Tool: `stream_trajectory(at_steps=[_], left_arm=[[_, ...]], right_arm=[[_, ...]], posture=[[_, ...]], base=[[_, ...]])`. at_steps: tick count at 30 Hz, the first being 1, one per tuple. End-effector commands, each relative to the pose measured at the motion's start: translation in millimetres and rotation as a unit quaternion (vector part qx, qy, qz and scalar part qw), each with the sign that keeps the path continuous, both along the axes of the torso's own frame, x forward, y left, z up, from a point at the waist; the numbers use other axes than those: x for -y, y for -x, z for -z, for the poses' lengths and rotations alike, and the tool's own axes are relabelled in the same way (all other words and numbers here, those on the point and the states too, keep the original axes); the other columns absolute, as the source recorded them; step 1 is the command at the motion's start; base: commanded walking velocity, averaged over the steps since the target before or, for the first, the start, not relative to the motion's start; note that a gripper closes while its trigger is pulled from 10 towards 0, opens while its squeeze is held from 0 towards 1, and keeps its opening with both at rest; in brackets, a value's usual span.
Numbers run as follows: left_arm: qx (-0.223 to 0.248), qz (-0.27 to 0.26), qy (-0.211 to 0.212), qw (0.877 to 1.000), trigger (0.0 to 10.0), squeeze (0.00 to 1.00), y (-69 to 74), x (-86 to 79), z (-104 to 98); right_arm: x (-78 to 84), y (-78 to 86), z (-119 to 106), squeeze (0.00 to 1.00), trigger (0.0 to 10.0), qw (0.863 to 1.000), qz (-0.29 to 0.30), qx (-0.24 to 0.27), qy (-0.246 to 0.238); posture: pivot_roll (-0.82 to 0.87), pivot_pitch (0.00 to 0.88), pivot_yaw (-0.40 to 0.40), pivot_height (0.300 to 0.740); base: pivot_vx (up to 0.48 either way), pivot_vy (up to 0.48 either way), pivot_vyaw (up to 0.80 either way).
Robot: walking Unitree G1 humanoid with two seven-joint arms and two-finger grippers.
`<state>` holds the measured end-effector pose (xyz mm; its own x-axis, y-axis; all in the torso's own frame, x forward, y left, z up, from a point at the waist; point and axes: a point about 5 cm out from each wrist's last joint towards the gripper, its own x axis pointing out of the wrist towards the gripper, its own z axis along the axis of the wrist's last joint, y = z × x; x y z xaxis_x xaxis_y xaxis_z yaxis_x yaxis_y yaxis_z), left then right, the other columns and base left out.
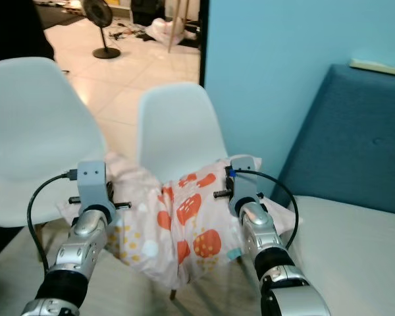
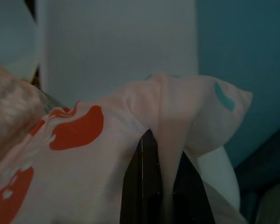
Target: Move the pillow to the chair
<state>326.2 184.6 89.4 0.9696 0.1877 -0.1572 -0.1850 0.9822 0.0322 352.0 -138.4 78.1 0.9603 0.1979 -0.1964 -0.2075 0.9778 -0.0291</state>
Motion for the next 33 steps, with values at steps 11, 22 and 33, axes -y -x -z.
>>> stream_trajectory(at_steps=[11,22,33], left_arm=[[0.026,0.033,-0.012,0.999,10.0,0.00,-6.6,16.3,-9.7],[0.018,0.022,-0.007,1.000,10.0,0.00,-4.4,13.8,-4.6],[0.016,0.002,-0.009,1.000,10.0,0.00,-2.3,5.5,-3.6]], right_arm=[[10.8,-5.2,-9.7,0.00,10.0,0.999,0.030,0.026,0.015],[9.1,-5.0,-8.9,0.00,10.0,0.999,0.027,0.024,0.018],[7.4,-5.0,-10.1,0.00,10.0,0.999,0.021,0.031,0.026]], posture=[[-0.03,0.009,-0.068,0.720],[-0.03,0.014,-0.069,0.720],[-0.02,0.021,-0.072,0.720]], base=[[0.000,0.000,0.00],[0.000,-0.226,0.00],[0.000,0.000,0.00]])
